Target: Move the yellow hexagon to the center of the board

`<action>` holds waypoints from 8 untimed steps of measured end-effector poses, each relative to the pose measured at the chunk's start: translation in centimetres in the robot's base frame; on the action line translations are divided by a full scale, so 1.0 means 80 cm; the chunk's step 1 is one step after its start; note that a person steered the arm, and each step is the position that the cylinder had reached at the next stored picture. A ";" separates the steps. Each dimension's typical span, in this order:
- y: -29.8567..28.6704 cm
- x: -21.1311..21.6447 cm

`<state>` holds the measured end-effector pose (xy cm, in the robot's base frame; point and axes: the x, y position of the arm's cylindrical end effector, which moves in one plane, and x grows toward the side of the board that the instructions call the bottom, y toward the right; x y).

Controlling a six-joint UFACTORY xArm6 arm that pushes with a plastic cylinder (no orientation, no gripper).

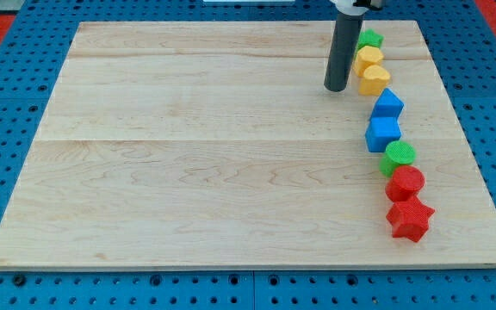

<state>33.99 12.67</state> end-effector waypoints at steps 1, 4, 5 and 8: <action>0.024 -0.034; -0.011 -0.158; 0.057 -0.184; 0.171 -0.112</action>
<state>24.99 26.38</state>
